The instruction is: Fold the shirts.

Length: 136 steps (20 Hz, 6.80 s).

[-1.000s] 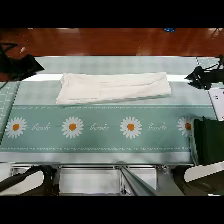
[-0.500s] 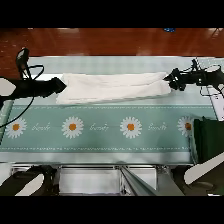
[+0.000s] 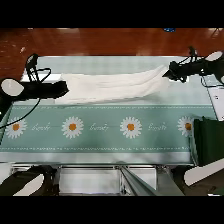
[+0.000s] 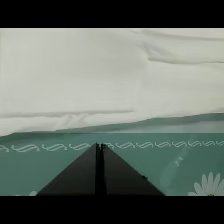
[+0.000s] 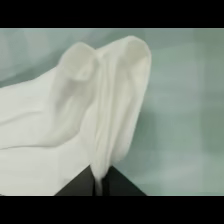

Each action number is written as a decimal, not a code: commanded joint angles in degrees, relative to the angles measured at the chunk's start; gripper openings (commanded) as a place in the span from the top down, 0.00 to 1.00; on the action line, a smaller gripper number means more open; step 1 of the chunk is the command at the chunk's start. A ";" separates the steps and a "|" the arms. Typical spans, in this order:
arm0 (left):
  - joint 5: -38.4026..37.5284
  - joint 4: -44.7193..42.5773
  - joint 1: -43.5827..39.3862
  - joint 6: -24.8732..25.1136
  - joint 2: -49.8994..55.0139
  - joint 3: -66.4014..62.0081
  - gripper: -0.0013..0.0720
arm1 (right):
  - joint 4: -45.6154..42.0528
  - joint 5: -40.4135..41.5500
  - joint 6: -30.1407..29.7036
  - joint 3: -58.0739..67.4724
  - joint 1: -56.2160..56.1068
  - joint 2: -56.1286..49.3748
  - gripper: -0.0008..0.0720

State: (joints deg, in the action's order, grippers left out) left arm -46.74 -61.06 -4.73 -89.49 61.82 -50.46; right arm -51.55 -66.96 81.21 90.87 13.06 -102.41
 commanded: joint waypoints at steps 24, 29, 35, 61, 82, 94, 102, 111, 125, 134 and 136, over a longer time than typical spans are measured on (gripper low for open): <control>-14.56 19.65 -43.43 -1.90 54.88 -48.98 0.97 | -0.92 -5.97 2.10 -36.79 -0.55 68.00 0.95; -15.45 19.69 -37.57 -2.75 52.17 -49.86 0.97 | -0.85 -6.21 2.08 -36.79 -0.55 68.00 0.95; -22.86 8.92 -17.05 -1.84 36.68 -49.62 0.97 | 2.84 -5.64 0.63 -36.79 -0.61 66.95 0.95; -11.50 0.24 5.29 0.94 -19.67 11.47 0.97 | 12.04 20.22 3.89 3.45 -38.58 -3.82 0.89; -14.01 1.77 7.72 -0.44 -26.25 6.78 0.97 | -0.46 25.11 17.57 -69.94 -10.88 56.61 0.42; -11.74 2.27 4.42 -1.90 -25.31 11.45 0.97 | 25.75 30.03 0.09 -61.51 -24.11 30.49 0.42; -11.76 3.28 4.42 -2.40 -24.65 11.45 0.96 | 14.25 22.67 3.78 -42.07 -30.29 15.23 0.62; -11.76 3.28 4.35 -3.85 -24.65 11.45 0.97 | 13.40 20.96 0.50 -30.49 -29.94 15.91 0.95; -11.74 3.28 4.37 -3.82 -24.68 11.43 0.97 | 11.82 1.03 3.87 8.83 -14.56 18.69 0.96; -7.15 3.30 4.35 -1.16 -24.72 10.60 0.97 | 5.22 -13.07 8.26 8.52 12.39 32.81 0.96; -4.83 3.30 4.35 -0.98 -24.72 10.60 0.97 | 1.95 -15.96 9.62 7.54 17.84 36.68 0.96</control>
State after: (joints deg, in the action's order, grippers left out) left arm -54.76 -57.67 -0.36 -91.13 37.12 -39.77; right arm -45.30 -77.38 88.58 99.09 23.14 -70.43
